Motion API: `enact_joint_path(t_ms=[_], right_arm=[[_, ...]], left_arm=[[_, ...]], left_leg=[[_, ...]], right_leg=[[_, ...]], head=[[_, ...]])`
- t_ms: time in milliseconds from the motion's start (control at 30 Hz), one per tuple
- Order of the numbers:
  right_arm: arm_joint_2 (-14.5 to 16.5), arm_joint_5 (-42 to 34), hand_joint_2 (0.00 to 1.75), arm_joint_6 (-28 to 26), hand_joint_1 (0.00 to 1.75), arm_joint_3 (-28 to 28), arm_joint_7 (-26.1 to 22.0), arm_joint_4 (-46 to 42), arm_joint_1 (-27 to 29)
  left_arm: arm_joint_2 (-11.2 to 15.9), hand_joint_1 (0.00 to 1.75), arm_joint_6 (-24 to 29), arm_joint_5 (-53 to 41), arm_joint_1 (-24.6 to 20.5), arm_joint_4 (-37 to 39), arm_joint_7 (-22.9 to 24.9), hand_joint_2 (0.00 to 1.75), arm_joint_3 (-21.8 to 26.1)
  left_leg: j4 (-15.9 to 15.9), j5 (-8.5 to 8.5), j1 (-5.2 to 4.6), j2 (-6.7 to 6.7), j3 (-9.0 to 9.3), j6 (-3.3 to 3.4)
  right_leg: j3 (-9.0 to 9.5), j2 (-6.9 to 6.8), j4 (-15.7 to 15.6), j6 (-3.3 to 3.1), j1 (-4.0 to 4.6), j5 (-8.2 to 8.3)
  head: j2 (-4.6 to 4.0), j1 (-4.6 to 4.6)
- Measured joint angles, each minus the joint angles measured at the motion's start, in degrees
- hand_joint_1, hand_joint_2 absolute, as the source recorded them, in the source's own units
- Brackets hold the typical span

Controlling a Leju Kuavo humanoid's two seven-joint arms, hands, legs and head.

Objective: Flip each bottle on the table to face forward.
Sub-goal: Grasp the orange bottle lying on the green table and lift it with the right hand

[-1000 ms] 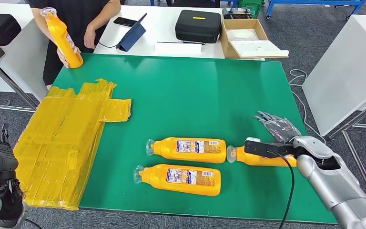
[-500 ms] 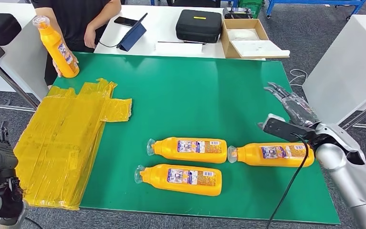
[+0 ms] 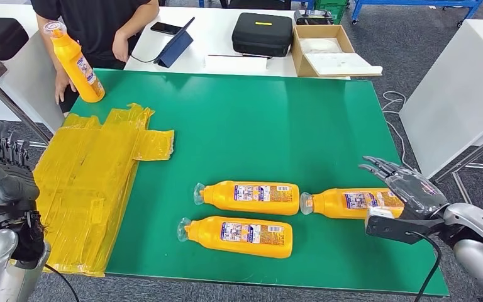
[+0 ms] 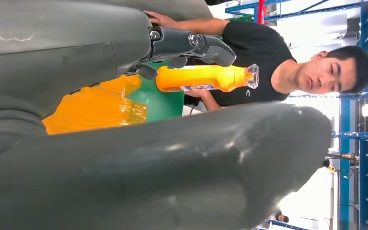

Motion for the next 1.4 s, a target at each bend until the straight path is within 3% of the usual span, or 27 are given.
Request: enact_joint_path(t_ms=[367, 667, 1167, 1400], right_arm=[[-1.8, 2.4, 1.75, 3.0, 0.0, 2.6, 0.9, -0.8, -0.9], [0.6, 5.1, 1.75, 3.0, 0.0, 8.9, 1.3, 8.1, -8.6], [4.3, 4.6, 1.75, 2.4, 0.0, 15.4, -0.7, 19.4, -14.4], [4.7, 3.4, 1.75, 2.5, 0.0, 18.1, -0.9, 21.6, -15.2]], left_arm=[[0.5, 0.0, 0.3, 1.0, -0.3, 1.2, -0.1, 0.0, -0.5], [0.8, 0.0, 0.4, 1.7, 1.1, 1.2, -0.1, 0.0, 0.4], [0.9, 0.0, 1.1, 1.7, 1.4, 0.5, -0.2, 0.0, 0.9], [0.9, 0.0, 1.2, 1.7, 1.5, 0.3, -0.2, 0.0, 1.2]], left_leg=[[0.0, 0.0, 0.0, 0.02, -0.01, 0.0], [0.0, 0.05, 0.0, -0.05, -0.01, 0.06], [0.0, 0.06, -0.01, -0.07, -0.05, 0.07], [0.0, 0.06, -0.01, -0.06, -0.05, 0.07]], right_leg=[[0.02, 0.01, 0.0, 0.0, 0.01, 0.0], [0.05, -0.01, 0.0, 0.01, 0.01, 0.01], [0.05, -0.01, 0.0, 0.04, 0.01, 0.03], [0.05, 0.0, 0.0, 0.04, 0.01, 0.03]], head=[[0.0, -0.01], [0.0, 0.01], [0.0, 0.0], [0.0, 0.0]])
